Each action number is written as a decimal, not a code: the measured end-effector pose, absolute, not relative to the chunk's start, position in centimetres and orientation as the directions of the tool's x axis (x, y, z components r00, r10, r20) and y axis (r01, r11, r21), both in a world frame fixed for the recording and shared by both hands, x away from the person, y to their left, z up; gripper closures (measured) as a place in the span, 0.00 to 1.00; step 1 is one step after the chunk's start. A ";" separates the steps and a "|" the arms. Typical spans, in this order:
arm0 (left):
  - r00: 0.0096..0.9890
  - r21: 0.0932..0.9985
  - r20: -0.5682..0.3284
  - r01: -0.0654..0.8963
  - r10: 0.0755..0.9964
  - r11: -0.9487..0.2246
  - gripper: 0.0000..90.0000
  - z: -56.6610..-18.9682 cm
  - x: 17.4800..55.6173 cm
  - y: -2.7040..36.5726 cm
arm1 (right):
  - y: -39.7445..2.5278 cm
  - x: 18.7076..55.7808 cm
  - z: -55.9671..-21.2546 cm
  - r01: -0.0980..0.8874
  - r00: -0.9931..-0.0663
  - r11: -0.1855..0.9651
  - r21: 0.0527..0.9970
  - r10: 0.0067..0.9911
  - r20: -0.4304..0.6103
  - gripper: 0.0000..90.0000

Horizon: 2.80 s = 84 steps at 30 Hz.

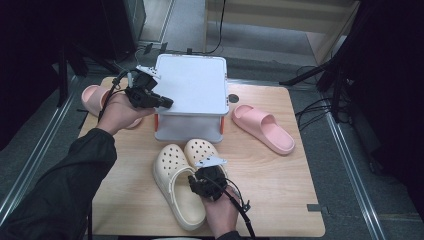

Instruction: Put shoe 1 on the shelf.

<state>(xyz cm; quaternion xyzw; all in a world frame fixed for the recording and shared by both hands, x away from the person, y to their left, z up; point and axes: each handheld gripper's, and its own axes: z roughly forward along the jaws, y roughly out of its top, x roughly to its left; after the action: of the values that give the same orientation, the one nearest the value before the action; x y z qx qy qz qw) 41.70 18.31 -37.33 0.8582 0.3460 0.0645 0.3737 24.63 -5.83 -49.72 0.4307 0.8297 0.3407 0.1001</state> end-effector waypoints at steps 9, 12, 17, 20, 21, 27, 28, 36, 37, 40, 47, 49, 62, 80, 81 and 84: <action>0.754 0.685 -0.147 0.544 0.640 -0.484 0.97 -37.3 41.7 18.3 | -6.8 25.5 -49.1 0.622 -0.643 0.405 0.670 0.752 0.143 0.73; 0.754 0.680 -0.133 0.542 0.643 -0.494 0.97 -37.2 41.7 18.2 | -7.1 26.1 -48.5 0.626 -0.641 0.393 0.673 0.751 0.157 0.73; 0.753 0.678 -0.144 0.548 0.642 -0.490 0.97 -37.2 41.6 18.3 | -7.2 26.9 -47.3 0.619 -0.649 0.391 0.681 0.743 0.164 0.73; 0.745 0.681 -0.169 0.562 0.645 -0.470 0.97 -37.3 41.7 18.4 | -7.1 27.1 -46.3 0.598 -0.661 0.396 0.697 0.736 0.148 0.73; 0.742 0.677 -0.177 0.568 0.646 -0.468 0.97 -37.3 41.8 18.4 | -7.0 27.3 -46.0 0.594 -0.666 0.396 0.701 0.731 0.151 0.73; 0.734 0.673 -0.174 0.575 0.657 -0.465 0.98 -37.2 41.7 18.2 | -6.7 29.7 -45.1 0.576 -0.659 0.396 0.715 0.742 0.120 0.73; 0.734 0.673 -0.174 0.575 0.657 -0.465 0.98 -37.2 41.7 18.2 | -6.7 29.7 -45.1 0.576 -0.659 0.396 0.715 0.742 0.120 0.73; 0.731 0.674 -0.182 0.580 0.658 -0.458 0.99 -37.3 41.8 18.3 | -5.7 33.9 -46.2 0.575 -0.625 0.390 0.719 0.777 0.079 0.73; 0.727 0.674 -0.189 0.585 0.660 -0.451 0.99 -37.3 41.8 18.3 | -5.5 34.2 -46.2 0.574 -0.623 0.392 0.719 0.779 0.073 0.73; 0.721 0.673 -0.201 0.593 0.663 -0.442 0.99 -37.3 41.9 18.5 | -5.1 35.1 -46.4 0.575 -0.607 0.383 0.723 0.792 0.063 0.73; 0.718 0.666 -0.210 0.602 0.664 -0.440 0.99 -37.3 42.0 18.5 | -4.6 36.5 -46.5 0.581 -0.579 0.332 0.743 0.811 0.090 0.73; 0.719 0.664 -0.207 0.602 0.663 -0.445 0.99 -37.3 42.0 18.4 | -4.3 36.7 -46.5 0.577 -0.571 0.329 0.748 0.817 0.081 0.73; 0.712 0.661 -0.204 0.606 0.672 -0.442 0.99 -37.2 41.7 18.4 | -3.1 37.8 -47.4 0.579 -0.527 0.296 0.760 0.847 0.072 0.73; 0.712 0.662 -0.198 0.604 0.674 -0.444 0.99 -37.2 41.6 18.2 | -3.9 37.2 -49.0 0.594 -0.550 0.288 0.751 0.827 0.118 0.62; 0.712 0.662 -0.198 0.604 0.674 -0.444 0.99 -37.2 41.6 18.2 | -3.9 37.2 -49.0 0.594 -0.550 0.288 0.751 0.827 0.118 0.62; 0.710 0.662 -0.202 0.606 0.674 -0.440 0.99 -37.2 41.6 18.2 | -4.3 36.9 -48.7 0.586 -0.556 0.280 0.761 0.821 0.126 0.61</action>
<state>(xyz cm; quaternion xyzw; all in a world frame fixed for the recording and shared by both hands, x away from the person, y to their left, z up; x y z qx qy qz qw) 41.63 18.20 -37.20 0.8474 0.3778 0.0459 0.3702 36.93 -4.26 -48.69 0.4473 0.7863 0.3999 0.1472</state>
